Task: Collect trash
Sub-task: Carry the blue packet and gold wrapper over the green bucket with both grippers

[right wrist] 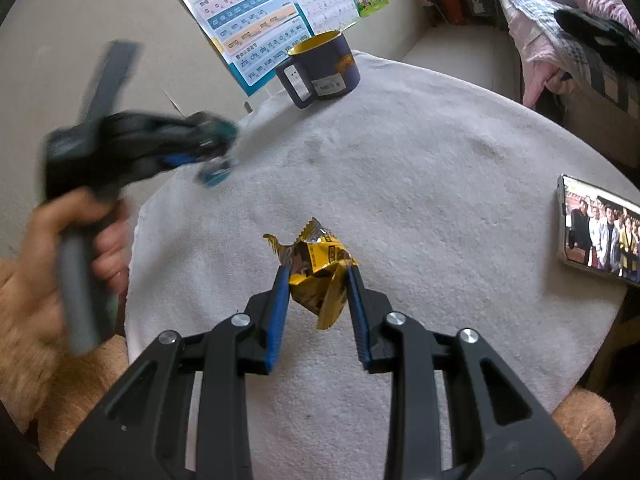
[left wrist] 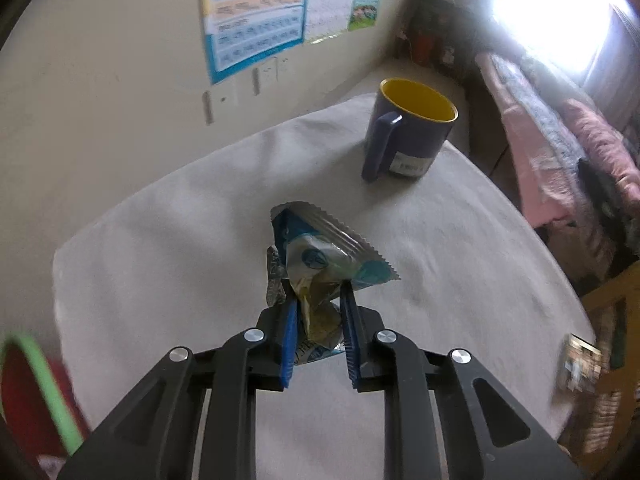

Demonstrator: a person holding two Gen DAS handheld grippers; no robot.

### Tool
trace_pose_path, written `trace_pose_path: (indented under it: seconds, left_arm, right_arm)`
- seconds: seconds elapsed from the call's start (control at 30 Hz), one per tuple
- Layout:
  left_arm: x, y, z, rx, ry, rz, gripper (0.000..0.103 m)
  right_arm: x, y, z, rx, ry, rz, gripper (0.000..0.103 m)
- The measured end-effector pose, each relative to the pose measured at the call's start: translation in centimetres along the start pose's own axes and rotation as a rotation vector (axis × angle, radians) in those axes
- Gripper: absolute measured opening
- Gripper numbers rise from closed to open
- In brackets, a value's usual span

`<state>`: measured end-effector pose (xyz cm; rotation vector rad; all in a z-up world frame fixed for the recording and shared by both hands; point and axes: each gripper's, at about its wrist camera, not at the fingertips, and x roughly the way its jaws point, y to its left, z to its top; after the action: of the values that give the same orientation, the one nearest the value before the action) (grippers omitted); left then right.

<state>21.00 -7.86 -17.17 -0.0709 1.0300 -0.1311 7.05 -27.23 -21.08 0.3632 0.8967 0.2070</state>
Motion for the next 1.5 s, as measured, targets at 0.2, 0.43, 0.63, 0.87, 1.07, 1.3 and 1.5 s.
trace_pose_path:
  seconds: [0.2, 0.43, 0.63, 0.87, 1.07, 1.3, 1.5]
  left_arm:
    - [-6.9, 1.6, -4.6, 0.07, -0.054, 0.024, 0.018]
    - [-13.2, 2.1, -8.5, 0.13, -0.135, 0.024, 0.018]
    - [-15.9, 3.2, -9.8, 0.106, -0.183, 0.014, 0.018]
    - [-17.7, 4.9, -10.8, 0.071, -0.22, 0.018, 0.018]
    - [-18.6, 6.5, -11.1, 0.037, -0.239, 0.031, 0.018]
    - [-19.3, 8.3, -11.5, 0.005, -0.25, 0.052, 0.018]
    - [-19.5, 9.5, -11.7, -0.023, -0.252, 0.069, 0.018]
  right_arm:
    - [-0.5, 0.8, 0.0, -0.023, 0.0, -0.033, 0.029]
    - [-1.4, 3.0, 0.0, -0.066, 0.007, -0.069, 0.029]
    - [-4.3, 4.8, -0.1, -0.06, -0.021, -0.077, 0.029]
    - [-6.9, 7.4, 0.6, -0.083, -0.051, -0.049, 0.029]
    - [-8.4, 10.5, 1.5, -0.127, -0.075, 0.0, 0.029]
    - [-9.2, 12.8, 1.8, -0.16, -0.086, 0.035, 0.029]
    - [-9.2, 13.9, 1.9, -0.179, -0.081, 0.051, 0.029]
